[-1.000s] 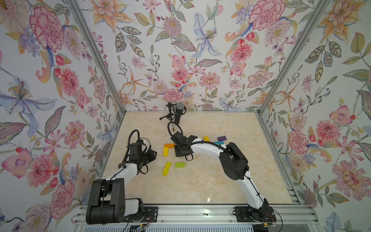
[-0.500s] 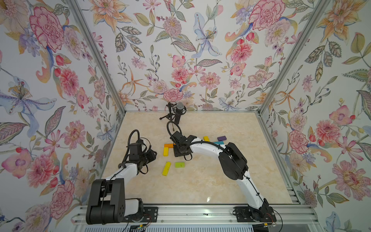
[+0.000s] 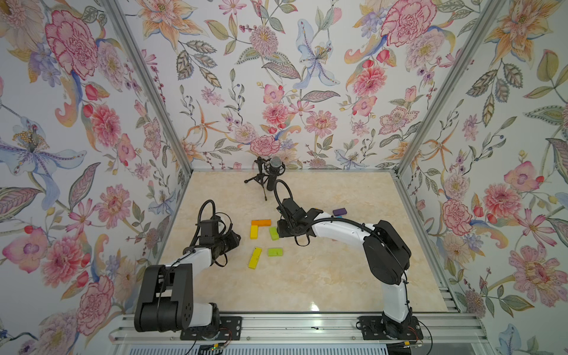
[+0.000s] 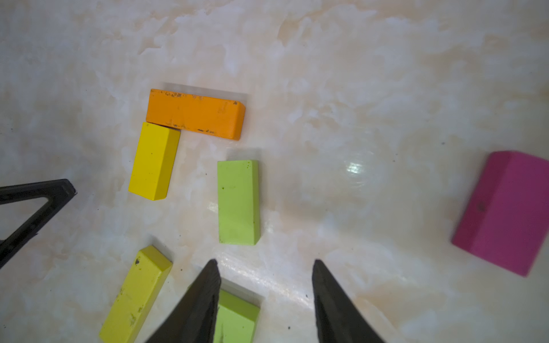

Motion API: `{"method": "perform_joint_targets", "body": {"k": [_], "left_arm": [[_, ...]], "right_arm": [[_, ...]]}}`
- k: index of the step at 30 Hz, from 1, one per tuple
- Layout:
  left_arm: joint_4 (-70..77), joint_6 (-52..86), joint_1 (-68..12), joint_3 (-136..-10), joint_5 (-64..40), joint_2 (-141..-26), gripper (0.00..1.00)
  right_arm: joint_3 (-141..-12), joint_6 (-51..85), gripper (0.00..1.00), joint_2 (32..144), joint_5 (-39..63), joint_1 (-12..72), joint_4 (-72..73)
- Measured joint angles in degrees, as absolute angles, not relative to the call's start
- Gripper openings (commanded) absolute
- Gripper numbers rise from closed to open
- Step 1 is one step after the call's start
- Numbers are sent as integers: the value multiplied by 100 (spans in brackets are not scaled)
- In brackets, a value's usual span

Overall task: Assemble the letter p with building blocks
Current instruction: Assemble the building block at the center of the board.

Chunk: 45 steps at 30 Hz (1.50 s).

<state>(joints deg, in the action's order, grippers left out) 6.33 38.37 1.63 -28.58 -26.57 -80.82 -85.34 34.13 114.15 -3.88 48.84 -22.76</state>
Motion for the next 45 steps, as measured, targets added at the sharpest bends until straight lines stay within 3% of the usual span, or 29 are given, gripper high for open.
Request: {"method": "perform_joint_targets", "body": {"k": [6,16,45], "left_arm": [[674,3837,163,-2971,-2657,-8344,27],[718,3839,163,-3017,-2655,-8348,27],[711,3835,163,-3015,-2615,-8259,27]], "right_arm": [[-8506,3321,40,11511,-298,4515,-2110],[-8637,3286,36,12197,119,4517,-2064],[-8969,3312,35,12473,261,4825,-1964]]}}
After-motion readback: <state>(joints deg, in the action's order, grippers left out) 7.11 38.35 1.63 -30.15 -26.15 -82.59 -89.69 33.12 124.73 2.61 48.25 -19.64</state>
